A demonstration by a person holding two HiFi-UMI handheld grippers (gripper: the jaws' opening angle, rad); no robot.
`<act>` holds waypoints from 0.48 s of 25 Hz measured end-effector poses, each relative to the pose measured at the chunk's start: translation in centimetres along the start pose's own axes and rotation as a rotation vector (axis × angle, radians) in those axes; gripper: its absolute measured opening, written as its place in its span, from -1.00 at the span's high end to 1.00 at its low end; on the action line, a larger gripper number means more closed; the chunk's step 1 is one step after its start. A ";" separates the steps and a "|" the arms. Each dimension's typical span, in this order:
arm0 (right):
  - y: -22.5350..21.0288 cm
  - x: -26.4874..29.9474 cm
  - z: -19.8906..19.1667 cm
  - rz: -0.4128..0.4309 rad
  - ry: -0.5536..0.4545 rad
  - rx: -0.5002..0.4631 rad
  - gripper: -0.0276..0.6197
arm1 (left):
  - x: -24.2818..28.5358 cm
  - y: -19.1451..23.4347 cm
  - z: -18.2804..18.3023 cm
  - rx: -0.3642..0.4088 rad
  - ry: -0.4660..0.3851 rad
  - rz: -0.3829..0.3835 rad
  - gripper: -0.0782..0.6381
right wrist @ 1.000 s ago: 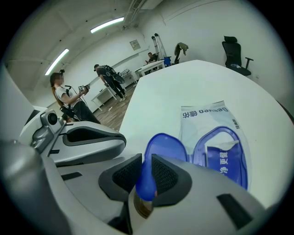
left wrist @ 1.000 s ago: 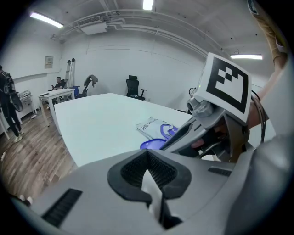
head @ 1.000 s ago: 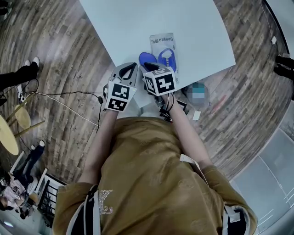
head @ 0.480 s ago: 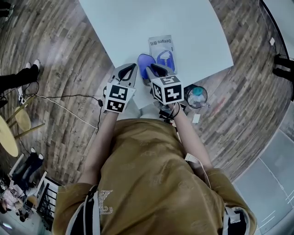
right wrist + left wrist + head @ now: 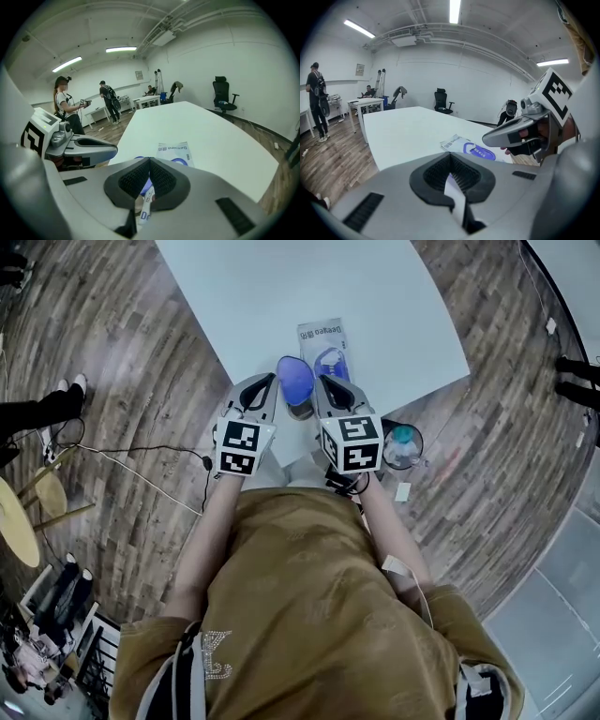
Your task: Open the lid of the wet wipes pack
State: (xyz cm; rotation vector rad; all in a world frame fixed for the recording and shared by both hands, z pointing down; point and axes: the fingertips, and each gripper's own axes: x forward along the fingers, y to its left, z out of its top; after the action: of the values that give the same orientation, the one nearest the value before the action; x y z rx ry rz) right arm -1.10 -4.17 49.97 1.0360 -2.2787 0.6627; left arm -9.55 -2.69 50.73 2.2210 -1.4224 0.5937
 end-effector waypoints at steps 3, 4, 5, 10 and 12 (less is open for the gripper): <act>-0.4 -2.1 1.4 -0.009 -0.091 -0.028 0.88 | -0.7 -0.2 1.2 0.007 -0.034 0.022 0.78; -0.4 -2.6 1.8 -0.007 -0.120 -0.042 0.88 | -0.9 -0.1 1.6 0.015 -0.046 0.029 0.78; -0.4 -3.1 2.3 -0.012 -0.144 -0.057 0.88 | -1.1 0.0 2.1 0.020 -0.059 0.035 0.78; -1.6 -5.4 4.3 -0.070 -0.257 -0.044 0.88 | -2.1 0.4 4.4 0.044 -0.126 0.067 0.78; -2.0 -6.5 5.2 -0.078 -0.314 -0.017 0.89 | -2.6 0.3 5.5 0.047 -0.155 0.075 0.78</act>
State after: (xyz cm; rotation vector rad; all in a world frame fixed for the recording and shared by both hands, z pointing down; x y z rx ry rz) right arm 2.65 -5.27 42.35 1.2899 -2.4867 0.4748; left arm -10.15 -4.04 44.81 2.3017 -1.5903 0.4927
